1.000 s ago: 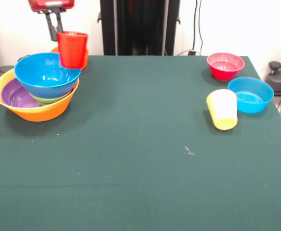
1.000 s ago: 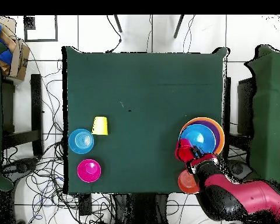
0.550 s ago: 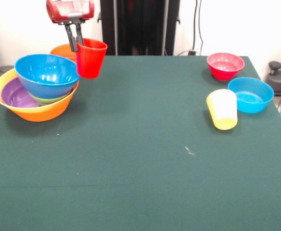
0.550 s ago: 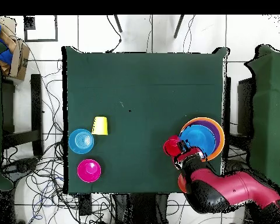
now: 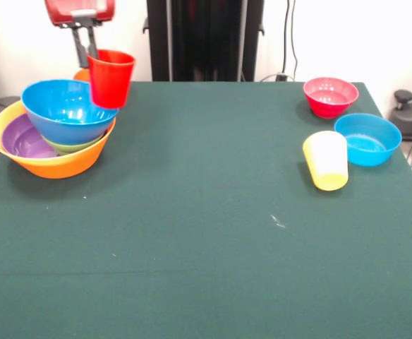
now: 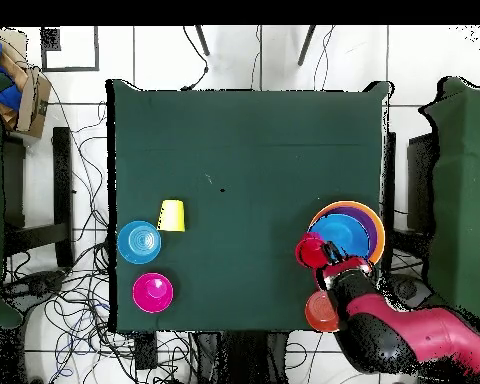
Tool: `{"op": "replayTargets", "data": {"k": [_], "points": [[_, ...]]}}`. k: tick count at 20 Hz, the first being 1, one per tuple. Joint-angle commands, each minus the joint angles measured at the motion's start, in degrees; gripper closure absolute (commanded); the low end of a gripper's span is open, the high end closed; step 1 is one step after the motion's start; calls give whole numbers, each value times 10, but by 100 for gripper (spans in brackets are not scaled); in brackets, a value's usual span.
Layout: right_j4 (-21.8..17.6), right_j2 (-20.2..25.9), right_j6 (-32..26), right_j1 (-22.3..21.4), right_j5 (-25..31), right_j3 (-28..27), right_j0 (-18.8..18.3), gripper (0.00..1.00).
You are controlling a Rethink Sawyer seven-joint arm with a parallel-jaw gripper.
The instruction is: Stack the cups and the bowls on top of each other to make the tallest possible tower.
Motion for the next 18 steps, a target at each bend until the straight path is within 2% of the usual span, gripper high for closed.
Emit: {"op": "replayTargets", "data": {"k": [1, 4, 6, 8, 12, 15, 18], "points": [[79, 87, -74, -12, 118, 19, -31, 100], [143, 145, -93, -48, 157, 32, -62, 100], [165, 172, -101, -61, 175, 33, -77, 100], [159, 174, -101, -58, 178, 29, -77, 100], [111, 141, -85, -32, 160, 17, -61, 100], [95, 131, -80, -22, 155, 11, -57, 100], [60, 101, -79, 10, 142, -3, -46, 100]]}}
